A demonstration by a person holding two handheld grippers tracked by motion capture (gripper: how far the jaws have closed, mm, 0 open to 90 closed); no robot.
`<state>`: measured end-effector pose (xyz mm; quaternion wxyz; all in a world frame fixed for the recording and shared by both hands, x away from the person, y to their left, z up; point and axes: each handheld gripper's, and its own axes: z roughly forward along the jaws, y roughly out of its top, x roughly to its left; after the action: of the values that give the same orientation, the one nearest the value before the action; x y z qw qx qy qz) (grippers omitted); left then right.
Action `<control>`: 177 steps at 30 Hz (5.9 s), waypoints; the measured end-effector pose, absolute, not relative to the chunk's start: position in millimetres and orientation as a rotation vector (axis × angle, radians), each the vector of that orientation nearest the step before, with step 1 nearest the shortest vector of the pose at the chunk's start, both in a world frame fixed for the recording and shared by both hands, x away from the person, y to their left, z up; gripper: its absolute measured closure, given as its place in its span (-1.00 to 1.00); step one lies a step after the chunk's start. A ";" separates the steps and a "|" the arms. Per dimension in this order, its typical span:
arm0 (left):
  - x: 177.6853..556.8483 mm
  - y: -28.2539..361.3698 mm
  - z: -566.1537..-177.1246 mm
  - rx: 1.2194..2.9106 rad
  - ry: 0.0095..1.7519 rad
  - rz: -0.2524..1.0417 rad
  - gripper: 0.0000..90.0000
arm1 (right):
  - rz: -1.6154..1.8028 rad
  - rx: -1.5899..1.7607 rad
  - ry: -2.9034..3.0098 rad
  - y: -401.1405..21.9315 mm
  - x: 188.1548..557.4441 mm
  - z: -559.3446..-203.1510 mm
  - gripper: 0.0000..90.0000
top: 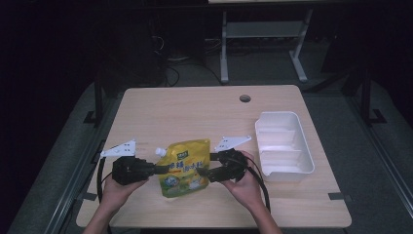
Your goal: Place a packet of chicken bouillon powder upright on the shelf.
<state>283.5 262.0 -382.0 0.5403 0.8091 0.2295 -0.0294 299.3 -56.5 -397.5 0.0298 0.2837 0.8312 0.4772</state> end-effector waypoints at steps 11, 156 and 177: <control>276.7 251.3 -377.5 1.940 0.472 -0.101 1.00 | 1.589 0.819 2.598 -60.1 297.9 -396.8 -0.14; 285.0 303.8 -433.8 1.987 0.849 0.162 -0.31 | 1.555 1.003 2.434 -226.6 328.9 -299.8 0.98; 286.3 304.3 -438.3 1.986 0.872 0.156 -0.32 | 1.518 1.102 2.331 -284.7 321.0 -299.0 0.98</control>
<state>286.3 304.3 -438.3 0.4650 0.8086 0.3549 0.0637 321.0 -284.7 -299.0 0.0746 0.3674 0.7768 0.5060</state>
